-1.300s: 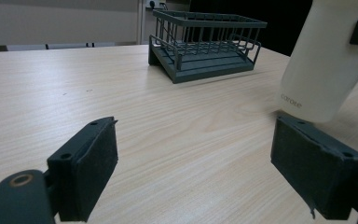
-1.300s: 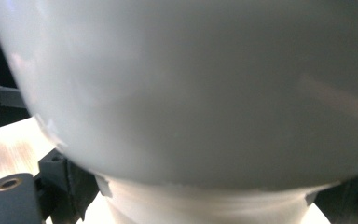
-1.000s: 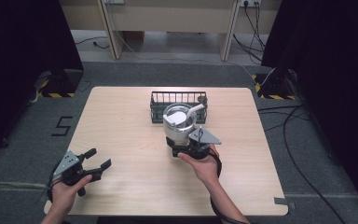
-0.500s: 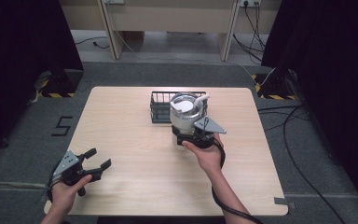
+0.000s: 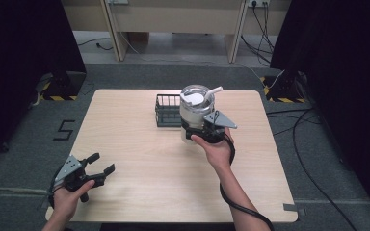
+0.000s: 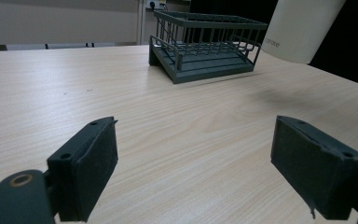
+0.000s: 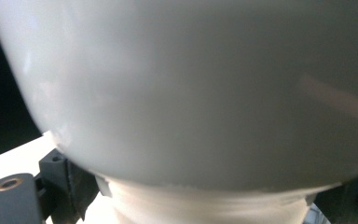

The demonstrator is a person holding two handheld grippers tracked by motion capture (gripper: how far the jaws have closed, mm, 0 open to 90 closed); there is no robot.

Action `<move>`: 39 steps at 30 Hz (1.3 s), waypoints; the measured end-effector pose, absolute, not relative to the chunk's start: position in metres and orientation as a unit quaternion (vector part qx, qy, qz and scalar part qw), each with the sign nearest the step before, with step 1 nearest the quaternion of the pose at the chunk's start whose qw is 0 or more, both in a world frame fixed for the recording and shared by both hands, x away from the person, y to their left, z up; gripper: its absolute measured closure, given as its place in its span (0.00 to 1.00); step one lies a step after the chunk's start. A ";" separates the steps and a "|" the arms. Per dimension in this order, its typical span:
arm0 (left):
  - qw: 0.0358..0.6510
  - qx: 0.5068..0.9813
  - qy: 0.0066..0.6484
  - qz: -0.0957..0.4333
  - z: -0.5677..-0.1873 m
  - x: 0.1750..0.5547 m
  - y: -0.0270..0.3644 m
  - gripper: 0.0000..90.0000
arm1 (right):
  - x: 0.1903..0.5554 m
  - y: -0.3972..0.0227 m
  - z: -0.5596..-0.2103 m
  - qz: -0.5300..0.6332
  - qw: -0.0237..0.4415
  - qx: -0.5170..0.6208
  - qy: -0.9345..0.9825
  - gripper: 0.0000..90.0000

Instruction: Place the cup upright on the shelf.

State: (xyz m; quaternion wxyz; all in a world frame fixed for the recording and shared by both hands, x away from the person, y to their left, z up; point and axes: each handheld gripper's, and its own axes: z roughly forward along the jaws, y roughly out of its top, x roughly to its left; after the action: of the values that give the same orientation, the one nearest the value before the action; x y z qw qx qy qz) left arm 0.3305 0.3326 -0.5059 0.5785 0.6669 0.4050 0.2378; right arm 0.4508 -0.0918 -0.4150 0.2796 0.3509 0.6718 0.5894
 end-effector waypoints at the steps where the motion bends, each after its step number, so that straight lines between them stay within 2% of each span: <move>1: 0.578 0.667 0.405 0.238 -0.506 0.330 0.333 0.16 | 0.452 -0.092 -0.414 0.590 0.281 0.351 0.671 0.12; 39: 0.580 0.665 0.408 0.235 -0.506 0.331 0.333 0.16 | 0.485 -0.093 -0.378 0.587 0.306 0.365 0.654 0.12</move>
State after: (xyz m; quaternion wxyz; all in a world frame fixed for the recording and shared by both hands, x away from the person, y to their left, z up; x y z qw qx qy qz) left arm 0.3307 0.3333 -0.5062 0.5797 0.6653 0.4076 0.2348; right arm 0.4854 -0.0931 -0.3783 0.3064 0.3650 0.6542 0.5873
